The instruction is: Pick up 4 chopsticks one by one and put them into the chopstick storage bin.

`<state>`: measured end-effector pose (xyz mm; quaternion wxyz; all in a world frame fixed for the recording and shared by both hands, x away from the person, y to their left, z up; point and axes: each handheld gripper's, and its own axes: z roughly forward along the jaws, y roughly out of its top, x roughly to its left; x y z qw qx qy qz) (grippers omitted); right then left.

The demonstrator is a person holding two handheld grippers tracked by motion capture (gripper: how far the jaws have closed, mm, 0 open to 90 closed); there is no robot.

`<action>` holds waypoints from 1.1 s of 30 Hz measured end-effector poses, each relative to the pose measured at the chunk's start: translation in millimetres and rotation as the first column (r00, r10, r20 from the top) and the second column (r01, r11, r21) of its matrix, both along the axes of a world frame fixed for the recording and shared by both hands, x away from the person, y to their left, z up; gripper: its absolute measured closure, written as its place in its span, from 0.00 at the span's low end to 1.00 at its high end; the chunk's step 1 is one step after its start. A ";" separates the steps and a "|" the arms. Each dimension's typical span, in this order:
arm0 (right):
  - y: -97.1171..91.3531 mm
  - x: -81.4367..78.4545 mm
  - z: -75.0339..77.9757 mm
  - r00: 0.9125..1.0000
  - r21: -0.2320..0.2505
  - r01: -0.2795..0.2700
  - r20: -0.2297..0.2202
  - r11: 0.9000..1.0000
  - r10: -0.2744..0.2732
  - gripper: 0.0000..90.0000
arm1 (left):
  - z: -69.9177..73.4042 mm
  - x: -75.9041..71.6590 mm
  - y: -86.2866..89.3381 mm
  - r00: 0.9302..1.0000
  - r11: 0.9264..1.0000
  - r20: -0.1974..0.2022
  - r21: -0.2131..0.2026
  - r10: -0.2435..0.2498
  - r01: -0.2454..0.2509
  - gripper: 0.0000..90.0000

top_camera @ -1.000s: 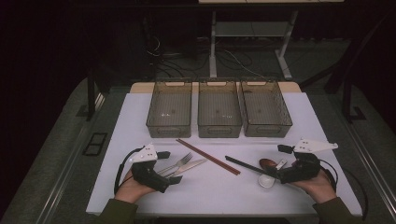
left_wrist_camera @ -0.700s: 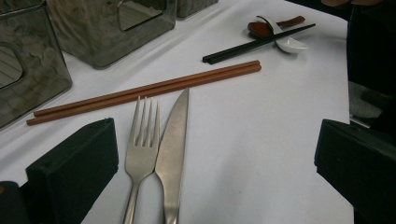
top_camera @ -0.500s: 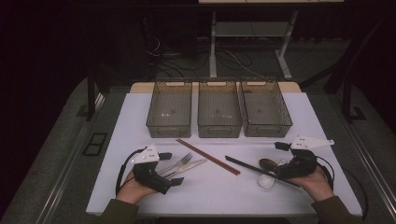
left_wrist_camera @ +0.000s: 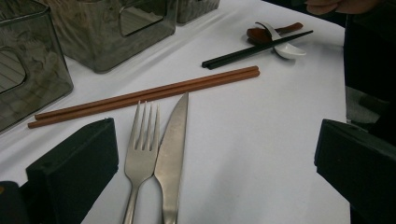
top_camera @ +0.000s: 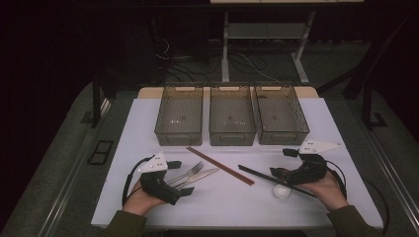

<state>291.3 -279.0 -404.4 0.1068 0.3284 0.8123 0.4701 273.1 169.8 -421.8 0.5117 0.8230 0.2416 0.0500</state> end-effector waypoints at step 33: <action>9.6 11.1 -5.3 0.995 -0.059 -0.063 -0.078 0.996 0.059 0.52 | -0.9 -0.6 -1.7 1.000 1.000 -0.005 0.006 0.003 -0.003 0.00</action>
